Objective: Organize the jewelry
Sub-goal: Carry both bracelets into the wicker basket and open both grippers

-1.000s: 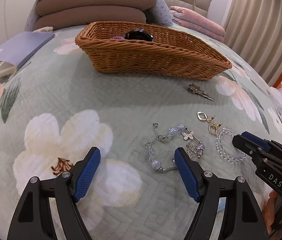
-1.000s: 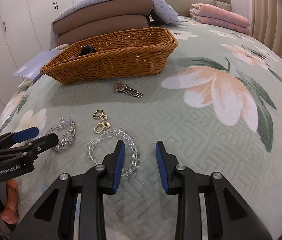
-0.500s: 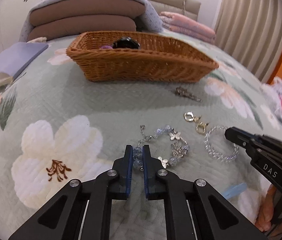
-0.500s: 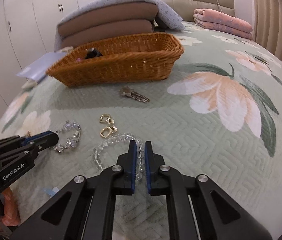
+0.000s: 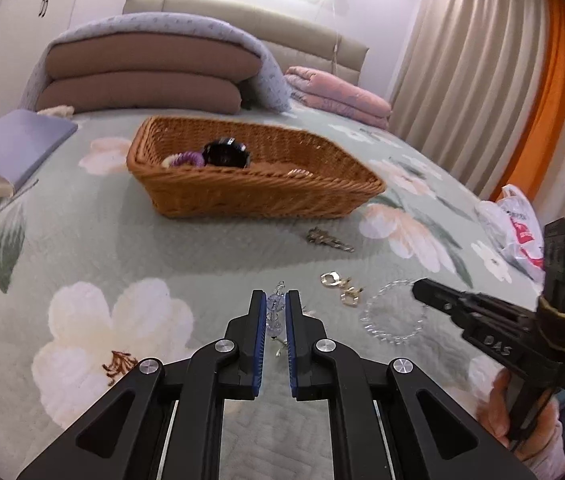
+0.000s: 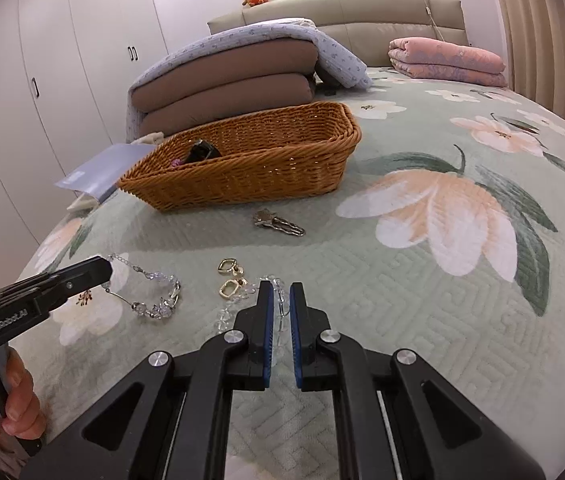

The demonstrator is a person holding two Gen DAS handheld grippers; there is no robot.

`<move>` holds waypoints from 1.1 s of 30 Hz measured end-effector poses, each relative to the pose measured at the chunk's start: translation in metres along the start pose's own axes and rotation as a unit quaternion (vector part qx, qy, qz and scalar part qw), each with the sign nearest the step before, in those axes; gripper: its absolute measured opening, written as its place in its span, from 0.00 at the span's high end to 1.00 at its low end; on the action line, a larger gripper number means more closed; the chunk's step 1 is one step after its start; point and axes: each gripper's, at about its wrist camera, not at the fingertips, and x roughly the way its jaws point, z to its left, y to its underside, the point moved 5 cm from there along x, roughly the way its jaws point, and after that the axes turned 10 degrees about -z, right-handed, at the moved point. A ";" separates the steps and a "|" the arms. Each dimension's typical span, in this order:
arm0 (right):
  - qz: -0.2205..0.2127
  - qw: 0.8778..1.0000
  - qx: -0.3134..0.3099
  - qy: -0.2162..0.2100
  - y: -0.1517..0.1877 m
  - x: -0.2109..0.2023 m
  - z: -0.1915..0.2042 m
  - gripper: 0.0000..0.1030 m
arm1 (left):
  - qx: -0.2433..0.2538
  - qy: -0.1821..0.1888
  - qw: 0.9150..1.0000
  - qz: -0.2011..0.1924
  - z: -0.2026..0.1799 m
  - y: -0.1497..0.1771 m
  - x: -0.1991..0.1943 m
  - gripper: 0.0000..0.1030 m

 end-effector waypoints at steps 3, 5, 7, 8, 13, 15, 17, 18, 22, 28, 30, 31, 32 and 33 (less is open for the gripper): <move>-0.013 1.000 0.003 -0.002 -0.005 -0.006 0.000 0.91 | 0.001 0.026 0.999 -0.020 -0.006 -0.012 -0.014 0.91; -0.022 1.000 0.007 -0.007 -0.013 -0.010 0.002 0.91 | 0.008 0.035 0.999 -0.027 -0.010 -0.022 -0.020 0.91; -0.031 0.999 0.010 -0.015 -0.025 -0.015 0.005 0.91 | 0.019 0.038 0.998 -0.038 -0.012 -0.036 -0.026 0.91; -0.035 0.999 0.009 -0.017 -0.030 -0.017 0.007 0.91 | 0.024 0.039 0.998 -0.045 -0.012 -0.044 -0.029 0.91; -0.057 0.998 -0.024 -0.004 -0.062 -0.016 0.018 0.91 | 0.028 0.050 0.995 -0.081 -0.010 -0.082 -0.032 0.91; -0.065 0.997 -0.031 -0.003 -0.077 -0.011 0.021 0.91 | 0.028 0.053 0.994 -0.091 -0.008 -0.097 -0.028 0.91; -0.076 0.997 -0.032 -0.003 -0.094 -0.004 0.022 0.91 | 0.027 0.057 0.993 -0.098 -0.009 -0.114 -0.019 0.91; -0.079 0.996 -0.029 -0.006 -0.102 0.000 0.021 0.91 | 0.026 0.061 0.993 -0.100 -0.009 -0.121 -0.014 0.91; -0.093 0.995 -0.018 -0.014 -0.136 0.021 0.019 0.91 | 0.029 0.071 0.991 -0.109 -0.015 -0.149 0.010 0.91; -0.097 0.995 0.002 -0.018 -0.163 0.066 0.010 0.91 | -0.001 0.087 0.991 -0.101 -0.017 -0.167 0.073 0.91; -0.094 0.995 0.009 -0.028 -0.160 0.083 0.007 0.91 | -0.007 0.092 0.991 -0.093 -0.017 -0.161 0.094 0.91; -0.092 0.995 0.009 -0.030 -0.156 0.091 0.006 0.91 | -0.008 0.094 0.992 -0.087 -0.017 -0.156 0.106 0.91; -0.091 0.995 0.008 -0.031 -0.153 0.096 0.005 0.91 | -0.008 0.094 0.992 -0.082 -0.017 -0.150 0.115 0.91; -0.089 0.995 0.006 -0.032 -0.148 0.101 0.005 0.91 | -0.005 0.095 0.993 -0.076 -0.016 -0.144 0.123 0.91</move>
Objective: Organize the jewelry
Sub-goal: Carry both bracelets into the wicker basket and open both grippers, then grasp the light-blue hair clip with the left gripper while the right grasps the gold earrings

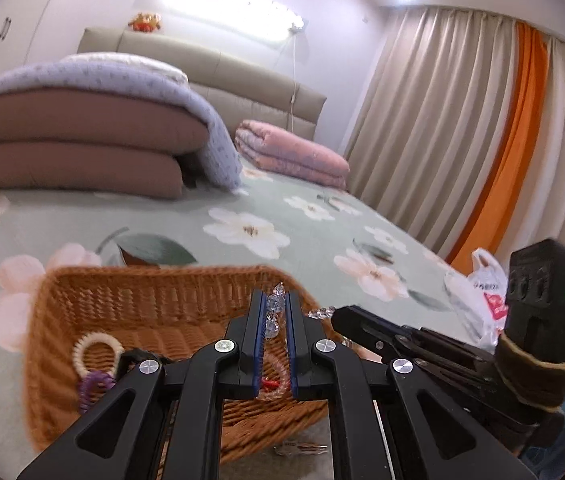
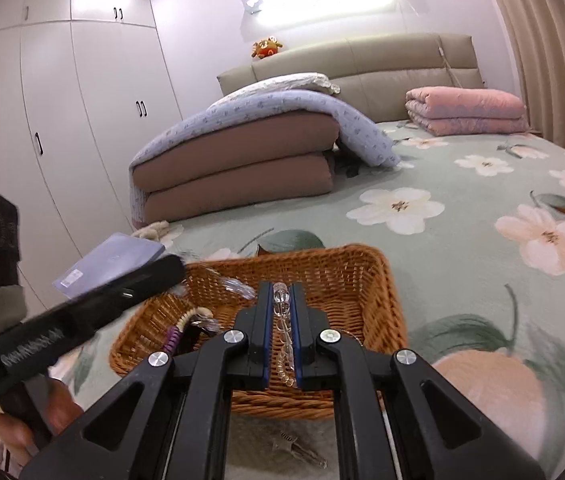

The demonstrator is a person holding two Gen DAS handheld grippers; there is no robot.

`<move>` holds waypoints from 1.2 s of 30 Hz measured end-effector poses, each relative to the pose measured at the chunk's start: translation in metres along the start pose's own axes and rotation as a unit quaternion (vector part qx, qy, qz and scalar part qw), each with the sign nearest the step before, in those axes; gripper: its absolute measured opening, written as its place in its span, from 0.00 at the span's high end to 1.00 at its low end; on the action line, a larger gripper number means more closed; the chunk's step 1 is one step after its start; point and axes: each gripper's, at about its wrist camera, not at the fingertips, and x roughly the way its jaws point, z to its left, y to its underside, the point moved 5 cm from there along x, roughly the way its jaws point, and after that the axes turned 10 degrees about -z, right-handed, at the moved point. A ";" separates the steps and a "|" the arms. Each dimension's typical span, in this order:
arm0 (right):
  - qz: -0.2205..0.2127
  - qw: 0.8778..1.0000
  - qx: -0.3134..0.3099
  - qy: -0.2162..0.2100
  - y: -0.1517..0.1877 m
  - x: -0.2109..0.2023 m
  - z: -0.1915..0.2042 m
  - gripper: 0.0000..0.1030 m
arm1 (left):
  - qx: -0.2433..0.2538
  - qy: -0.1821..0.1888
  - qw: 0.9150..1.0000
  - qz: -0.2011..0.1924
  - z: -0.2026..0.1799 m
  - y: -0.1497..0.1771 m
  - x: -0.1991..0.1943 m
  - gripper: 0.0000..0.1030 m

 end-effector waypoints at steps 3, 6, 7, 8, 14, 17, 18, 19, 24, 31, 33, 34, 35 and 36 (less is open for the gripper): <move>0.015 1.000 -0.003 0.009 0.011 0.012 -0.003 0.91 | 0.008 -0.011 1.000 0.020 0.006 0.020 0.013 0.91; 0.026 1.000 0.009 0.014 0.018 0.019 -0.012 0.91 | -0.001 -0.014 1.000 0.021 0.011 0.023 0.013 0.91; 0.027 0.999 0.010 0.021 0.019 0.020 -0.015 0.91 | -0.001 -0.018 1.000 0.018 0.011 0.022 0.011 0.91; 0.026 0.999 0.011 0.024 0.019 0.019 -0.017 0.91 | 0.001 -0.024 1.000 0.013 0.012 0.021 0.009 0.91; 0.002 1.000 0.019 0.021 0.013 0.002 -0.022 0.70 | 0.010 -0.047 0.999 -0.020 0.012 0.016 -0.015 0.34; -0.010 1.000 0.028 0.011 0.006 -0.017 -0.022 0.63 | 0.012 -0.045 0.999 -0.025 0.006 0.008 -0.031 0.34; -0.010 0.999 0.032 0.004 0.003 -0.023 -0.021 0.63 | 0.014 -0.044 0.999 -0.029 0.001 0.004 -0.039 0.34; -0.013 0.999 0.036 -0.005 0.000 -0.033 -0.020 0.63 | 0.016 -0.040 0.998 -0.034 -0.003 0.001 -0.047 0.34; -0.021 0.999 0.030 -0.024 -0.002 -0.082 -0.015 0.63 | 0.034 -0.011 0.998 -0.054 -0.030 -0.001 -0.108 0.34; -0.013 0.999 0.031 -0.031 0.014 -0.124 -0.011 0.63 | 0.032 -0.014 0.998 -0.045 -0.040 0.028 -0.166 0.34; -0.006 0.999 0.027 -0.031 0.024 -0.128 -0.011 0.63 | 0.030 -0.011 0.999 -0.037 -0.041 0.040 -0.173 0.34; -0.002 0.999 0.026 -0.029 0.027 -0.128 -0.011 0.63 | 0.032 -0.009 0.999 -0.030 -0.041 0.048 -0.175 0.34; 0.004 0.999 0.025 -0.026 0.034 -0.128 -0.011 0.63 | 0.034 -0.009 0.999 -0.024 -0.041 0.055 -0.173 0.34; 0.012 0.999 0.024 -0.025 0.042 -0.127 -0.012 0.63 | 0.036 -0.007 0.999 -0.015 -0.041 0.063 -0.173 0.34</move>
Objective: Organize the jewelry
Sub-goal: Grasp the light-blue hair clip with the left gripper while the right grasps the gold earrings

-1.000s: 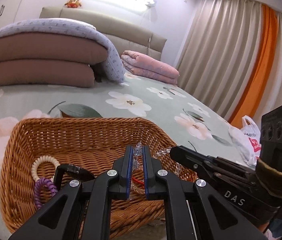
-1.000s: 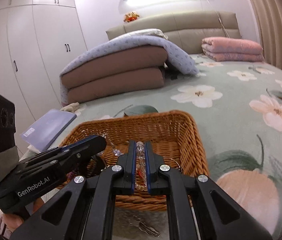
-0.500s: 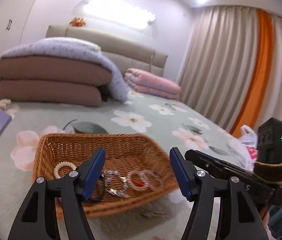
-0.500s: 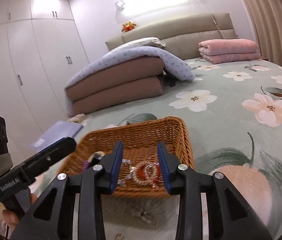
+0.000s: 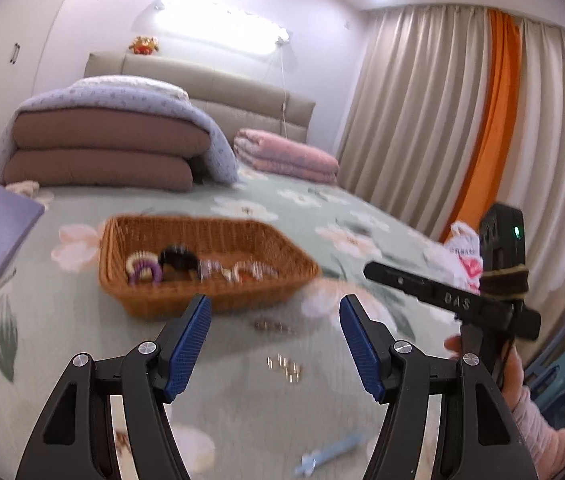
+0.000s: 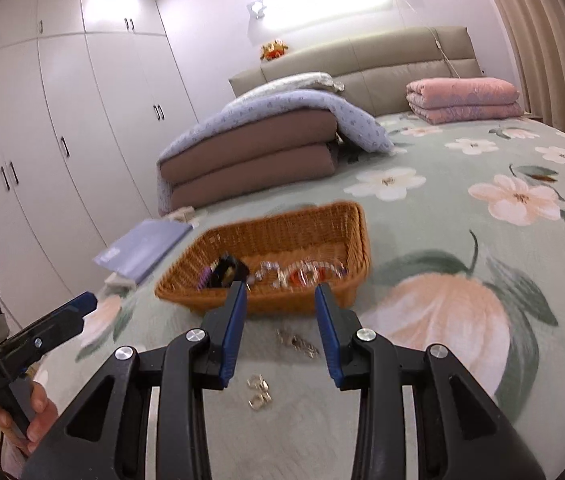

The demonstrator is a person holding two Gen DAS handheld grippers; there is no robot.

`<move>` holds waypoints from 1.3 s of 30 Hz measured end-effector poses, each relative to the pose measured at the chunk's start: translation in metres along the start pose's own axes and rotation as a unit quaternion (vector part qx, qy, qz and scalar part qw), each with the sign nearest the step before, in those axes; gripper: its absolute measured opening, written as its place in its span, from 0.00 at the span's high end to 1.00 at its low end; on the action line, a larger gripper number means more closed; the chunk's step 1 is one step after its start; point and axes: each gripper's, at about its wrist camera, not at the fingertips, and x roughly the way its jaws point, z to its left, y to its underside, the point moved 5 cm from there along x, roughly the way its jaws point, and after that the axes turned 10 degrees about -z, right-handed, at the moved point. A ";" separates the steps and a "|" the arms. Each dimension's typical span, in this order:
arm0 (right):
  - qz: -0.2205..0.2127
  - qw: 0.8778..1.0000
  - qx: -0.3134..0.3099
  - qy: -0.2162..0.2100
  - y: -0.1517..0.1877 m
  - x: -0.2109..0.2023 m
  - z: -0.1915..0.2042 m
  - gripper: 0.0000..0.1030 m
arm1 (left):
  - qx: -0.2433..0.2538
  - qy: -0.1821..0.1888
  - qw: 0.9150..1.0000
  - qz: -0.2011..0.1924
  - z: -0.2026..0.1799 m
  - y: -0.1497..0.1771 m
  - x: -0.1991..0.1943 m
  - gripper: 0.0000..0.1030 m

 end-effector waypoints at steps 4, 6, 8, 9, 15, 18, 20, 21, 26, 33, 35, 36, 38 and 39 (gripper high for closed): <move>0.037 0.999 -0.003 0.000 0.024 0.010 -0.004 0.63 | 0.007 0.003 0.998 0.055 0.002 0.038 0.010 0.34; 0.060 0.998 -0.005 -0.004 0.038 0.014 -0.002 0.63 | 0.012 0.014 0.997 0.079 0.000 0.054 0.013 0.34; 0.079 0.997 -0.012 -0.002 0.050 0.019 0.001 0.63 | 0.013 0.037 0.994 0.101 -0.008 0.066 0.019 0.34; 0.087 0.996 -0.015 -0.002 0.054 0.022 0.003 0.63 | 0.019 0.046 0.992 0.118 -0.012 0.072 0.023 0.34; 0.149 0.987 -0.059 -0.020 0.083 0.044 0.022 0.63 | 0.054 0.087 0.978 0.180 -0.031 0.100 0.032 0.34; 0.175 0.982 -0.077 -0.015 0.094 0.055 0.026 0.63 | 0.070 0.091 0.973 0.200 -0.037 0.110 0.037 0.34; 0.189 0.979 -0.078 -0.017 0.098 0.062 0.027 0.63 | 0.077 0.091 0.970 0.213 -0.038 0.117 0.043 0.34; 0.191 0.979 -0.071 -0.021 0.098 0.066 0.027 0.63 | 0.079 0.090 0.969 0.218 -0.039 0.119 0.045 0.34; 0.199 0.978 -0.058 -0.027 0.098 0.075 0.026 0.66 | 0.083 0.096 0.967 0.221 -0.042 0.123 0.044 0.41; 0.185 0.980 -0.061 -0.027 0.097 0.062 0.029 0.88 | 0.092 0.107 0.964 0.225 -0.043 0.124 0.044 0.58; 0.176 0.983 -0.046 -0.023 0.093 0.056 0.023 0.88 | 0.092 0.109 0.964 0.226 -0.043 0.125 0.044 0.70; 0.170 0.985 -0.030 -0.021 0.090 0.052 0.016 0.88 | 0.091 0.109 0.963 0.227 -0.043 0.125 0.044 0.73; 0.169 0.985 -0.007 -0.023 0.087 0.049 0.006 0.88 | 0.090 0.103 0.964 0.227 -0.042 0.125 0.045 0.83; 0.169 0.985 0.001 -0.025 0.086 0.049 0.003 0.88 | 0.089 0.101 0.964 0.227 -0.041 0.125 0.046 0.85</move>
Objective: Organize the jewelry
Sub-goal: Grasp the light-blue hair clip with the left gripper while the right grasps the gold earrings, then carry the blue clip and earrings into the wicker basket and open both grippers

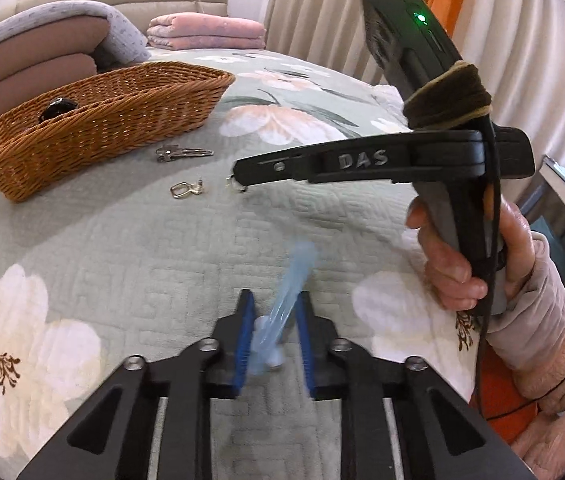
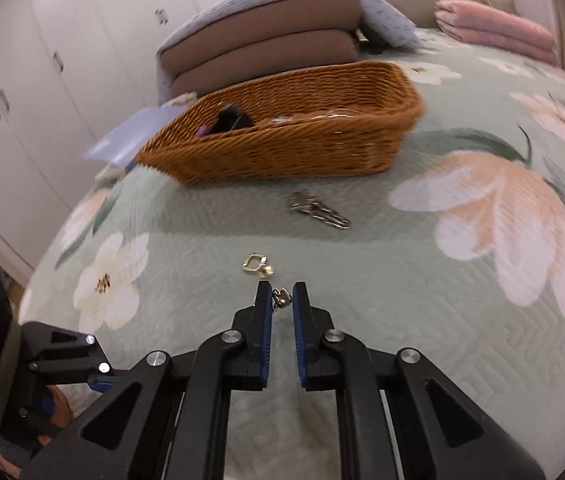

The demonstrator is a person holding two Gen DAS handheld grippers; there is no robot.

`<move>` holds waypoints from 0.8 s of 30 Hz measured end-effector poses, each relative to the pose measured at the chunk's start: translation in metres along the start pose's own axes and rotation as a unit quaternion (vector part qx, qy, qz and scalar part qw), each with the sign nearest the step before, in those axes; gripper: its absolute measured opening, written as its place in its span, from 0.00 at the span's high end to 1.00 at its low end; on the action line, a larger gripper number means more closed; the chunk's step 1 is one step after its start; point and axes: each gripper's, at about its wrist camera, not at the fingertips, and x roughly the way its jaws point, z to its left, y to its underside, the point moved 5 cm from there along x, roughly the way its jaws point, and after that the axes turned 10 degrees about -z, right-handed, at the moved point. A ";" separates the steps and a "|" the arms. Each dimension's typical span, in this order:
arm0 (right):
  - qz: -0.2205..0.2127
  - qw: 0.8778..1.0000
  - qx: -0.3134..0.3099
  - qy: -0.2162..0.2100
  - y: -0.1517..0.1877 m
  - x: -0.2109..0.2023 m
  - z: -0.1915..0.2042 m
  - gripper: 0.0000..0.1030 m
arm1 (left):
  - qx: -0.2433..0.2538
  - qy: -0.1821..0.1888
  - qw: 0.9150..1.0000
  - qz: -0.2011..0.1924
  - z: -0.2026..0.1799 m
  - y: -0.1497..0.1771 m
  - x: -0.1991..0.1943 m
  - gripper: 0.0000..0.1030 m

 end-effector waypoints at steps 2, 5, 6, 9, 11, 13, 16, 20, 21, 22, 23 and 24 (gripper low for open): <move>0.001 1.000 0.010 -0.002 0.000 0.000 -0.004 0.88 | -0.002 -0.001 1.000 -0.002 0.001 0.000 -0.001 0.90; -0.003 1.000 0.008 0.000 0.000 -0.001 -0.004 0.88 | -0.001 -0.004 1.000 -0.003 0.000 0.000 -0.001 0.90; -0.007 1.000 0.004 0.001 -0.001 -0.002 -0.003 0.88 | 0.000 -0.006 1.000 -0.004 -0.001 0.000 -0.002 0.90; -0.015 1.000 -0.003 0.005 -0.001 -0.004 -0.001 0.88 | -0.001 -0.010 1.000 -0.005 0.000 0.000 -0.002 0.90; -0.018 1.000 -0.003 0.007 -0.002 -0.005 -0.001 0.88 | -0.004 -0.013 1.000 -0.006 0.001 0.000 -0.002 0.90; -0.021 1.000 0.000 0.007 -0.002 -0.005 -0.001 0.88 | -0.011 -0.019 1.000 -0.009 0.004 -0.001 -0.003 0.90; -0.028 1.000 0.004 0.006 -0.003 -0.008 -0.003 0.88 | -0.025 -0.030 0.999 -0.015 0.010 -0.003 -0.006 0.90; -0.036 0.999 0.004 0.004 -0.004 -0.011 -0.003 0.88 | -0.047 -0.051 0.997 -0.027 0.021 -0.005 -0.011 0.91; -0.039 0.999 0.003 0.004 -0.005 -0.012 -0.003 0.88 | -0.052 -0.056 0.997 -0.032 0.023 -0.006 -0.013 0.91; -0.041 0.999 0.002 0.004 -0.005 -0.013 -0.002 0.88 | -0.057 -0.060 0.996 -0.036 0.026 -0.007 -0.015 0.91; -0.043 0.999 0.000 0.004 -0.005 -0.014 -0.001 0.88 | -0.061 -0.066 0.995 -0.039 0.028 -0.008 -0.017 0.91; -0.045 0.999 -0.002 0.002 -0.005 -0.014 -0.001 0.88 | -0.065 -0.069 0.995 -0.043 0.029 -0.008 -0.018 0.91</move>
